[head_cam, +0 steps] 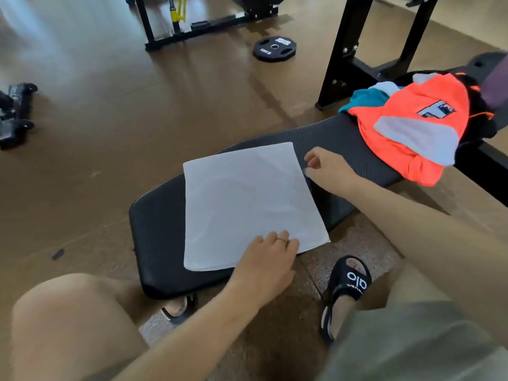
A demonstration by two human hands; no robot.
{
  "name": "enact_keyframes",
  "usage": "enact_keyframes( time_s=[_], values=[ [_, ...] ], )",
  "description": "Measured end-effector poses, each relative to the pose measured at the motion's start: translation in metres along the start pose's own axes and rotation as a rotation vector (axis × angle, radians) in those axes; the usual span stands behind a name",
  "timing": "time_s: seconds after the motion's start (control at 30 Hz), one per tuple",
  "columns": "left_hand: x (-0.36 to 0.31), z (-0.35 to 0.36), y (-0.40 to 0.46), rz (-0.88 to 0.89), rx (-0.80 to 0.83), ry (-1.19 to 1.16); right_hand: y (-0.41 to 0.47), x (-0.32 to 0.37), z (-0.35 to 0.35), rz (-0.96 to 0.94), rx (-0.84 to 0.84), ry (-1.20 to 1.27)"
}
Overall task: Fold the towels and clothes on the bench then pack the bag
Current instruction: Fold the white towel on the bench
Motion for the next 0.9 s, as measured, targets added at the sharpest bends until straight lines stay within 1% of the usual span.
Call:
enact_keyframes(
  time_s=[0.07, 0.17, 0.37, 0.53, 0.67, 0.73, 0.8, 0.9],
  values=[
    [-0.019, 0.011, 0.020, 0.031, 0.011, -0.019, 0.023, -0.002, 0.007, 0.010, -0.016, 0.020],
    [-0.038, 0.021, 0.043, 0.075, 0.017, -0.012, 0.047, -0.005, 0.014, -0.012, -0.085, -0.002],
    [-0.049, 0.017, 0.063, 0.023, -0.005, 0.041, 0.091, 0.006, 0.021, -0.020, -0.085, -0.040],
    [-0.045, 0.017, 0.070, -0.044, 0.060, 0.025, 0.108, 0.005, 0.020, 0.002, -0.100, -0.015],
    [-0.046, 0.013, 0.071, -0.044, 0.075, 0.011, 0.109, 0.006, 0.017, -0.013, -0.115, -0.008],
    [-0.046, 0.009, 0.069, -0.026, 0.064, -0.047, 0.106, 0.004, 0.012, -0.003, -0.119, 0.017],
    [-0.044, 0.003, 0.063, -0.015, 0.030, -0.172, 0.101, 0.000, 0.004, 0.020, -0.121, 0.053],
    [-0.029, -0.012, 0.043, -0.093, -0.037, -0.406, 0.093, -0.014, -0.004, 0.057, -0.100, 0.115]
  ],
)
Point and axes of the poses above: each hand's wrist, its own y-axis towards the middle knuckle, its own z-axis out of the palm, x = y × z, the point moved 8 cm from there along y, towards the middle knuckle, and after that the axes turned 10 degrees about -y, right-handed, at the moved point
